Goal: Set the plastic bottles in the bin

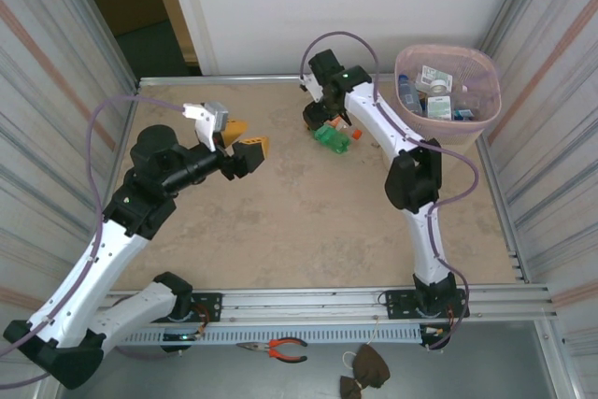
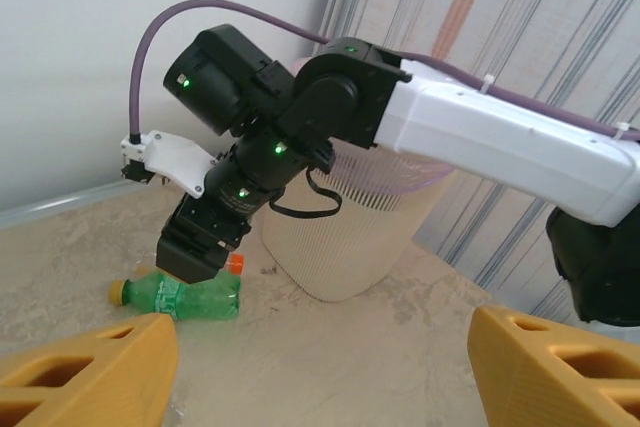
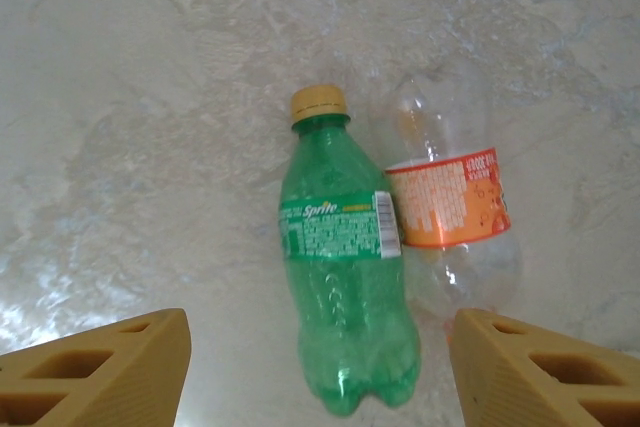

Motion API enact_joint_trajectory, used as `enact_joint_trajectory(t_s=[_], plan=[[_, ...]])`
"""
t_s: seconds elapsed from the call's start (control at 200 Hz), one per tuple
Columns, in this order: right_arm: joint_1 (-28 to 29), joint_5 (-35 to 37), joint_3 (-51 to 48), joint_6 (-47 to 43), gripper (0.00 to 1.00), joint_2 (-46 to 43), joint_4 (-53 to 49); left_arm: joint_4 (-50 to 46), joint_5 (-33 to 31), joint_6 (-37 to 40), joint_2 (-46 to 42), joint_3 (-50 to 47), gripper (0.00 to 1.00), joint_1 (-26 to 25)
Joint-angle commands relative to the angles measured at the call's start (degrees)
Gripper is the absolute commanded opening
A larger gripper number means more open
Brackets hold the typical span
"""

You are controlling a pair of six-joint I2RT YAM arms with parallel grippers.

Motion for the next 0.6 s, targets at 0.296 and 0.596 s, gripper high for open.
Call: enact_joint_trajectory(t_s=[0.296, 0.596], plan=[[0.56, 2.51, 6.02, -0.11, 0.65, 9.37, 0.43, -2.58, -2.64, -1.07, -4.17, -1.01, 0.77, 0.95], [0.38, 2.17, 6.08, 0.02, 0.65, 12.86, 0.57, -2.75, -2.63, -1.40, -4.00, -0.99, 0.77, 1.31]])
